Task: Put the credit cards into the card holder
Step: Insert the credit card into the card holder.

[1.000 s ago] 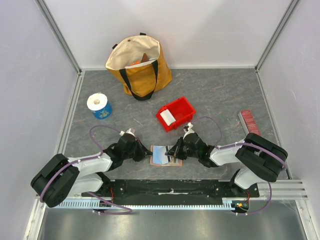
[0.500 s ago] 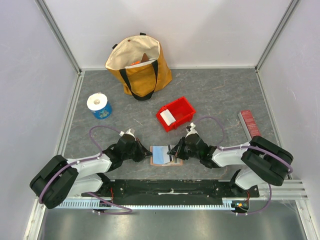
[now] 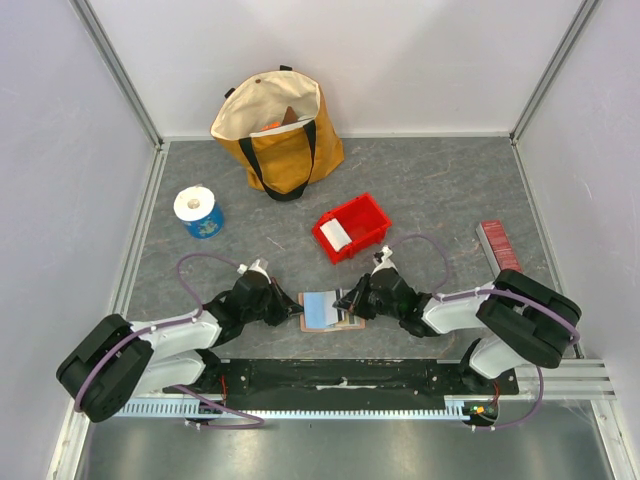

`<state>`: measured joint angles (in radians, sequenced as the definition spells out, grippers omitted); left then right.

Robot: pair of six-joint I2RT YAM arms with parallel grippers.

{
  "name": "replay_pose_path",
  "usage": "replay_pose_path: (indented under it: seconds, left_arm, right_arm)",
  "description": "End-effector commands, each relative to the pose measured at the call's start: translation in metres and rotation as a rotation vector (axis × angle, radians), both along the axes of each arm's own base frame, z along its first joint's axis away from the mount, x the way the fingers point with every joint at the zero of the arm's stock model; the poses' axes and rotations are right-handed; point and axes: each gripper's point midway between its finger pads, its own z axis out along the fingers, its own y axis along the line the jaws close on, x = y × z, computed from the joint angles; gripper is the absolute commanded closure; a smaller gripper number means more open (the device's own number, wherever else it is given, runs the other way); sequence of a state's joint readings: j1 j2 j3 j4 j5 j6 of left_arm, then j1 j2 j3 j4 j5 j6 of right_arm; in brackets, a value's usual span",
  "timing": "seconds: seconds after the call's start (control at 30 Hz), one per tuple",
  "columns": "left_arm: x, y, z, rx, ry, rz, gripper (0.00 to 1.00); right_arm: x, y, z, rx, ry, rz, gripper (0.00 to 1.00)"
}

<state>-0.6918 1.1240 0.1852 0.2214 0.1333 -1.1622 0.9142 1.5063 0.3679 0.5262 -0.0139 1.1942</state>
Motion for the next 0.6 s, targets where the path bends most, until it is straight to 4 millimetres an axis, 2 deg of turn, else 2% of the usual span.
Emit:
replay_pose_path:
  seconds: [0.0, 0.2, 0.37, 0.5, 0.57]
  left_arm:
    - [-0.007, -0.002, -0.002, -0.019, 0.023, 0.002, 0.98]
    - [-0.006, -0.007, 0.001, -0.028, 0.022, -0.004, 0.98]
    - [-0.009, -0.004, -0.001, -0.029, 0.019, -0.001, 0.98]
    - [-0.009, -0.001, -0.001, -0.024, 0.012, 0.009, 0.98]
    - [-0.008, 0.0, 0.001, -0.026, 0.006, 0.013, 0.98]
  right_arm:
    - [-0.013, -0.023, -0.034, -0.113, 0.058, -0.045, 1.0]
    - [-0.027, -0.005, -0.035, -0.089, 0.066, -0.021, 1.0]
    - [-0.033, -0.005, -0.039, -0.083, 0.082, -0.018, 1.0]
    - [-0.029, -0.014, -0.036, -0.146, 0.05, -0.02, 0.9]
    - [-0.023, -0.021, -0.031, -0.195, 0.014, -0.03, 0.78]
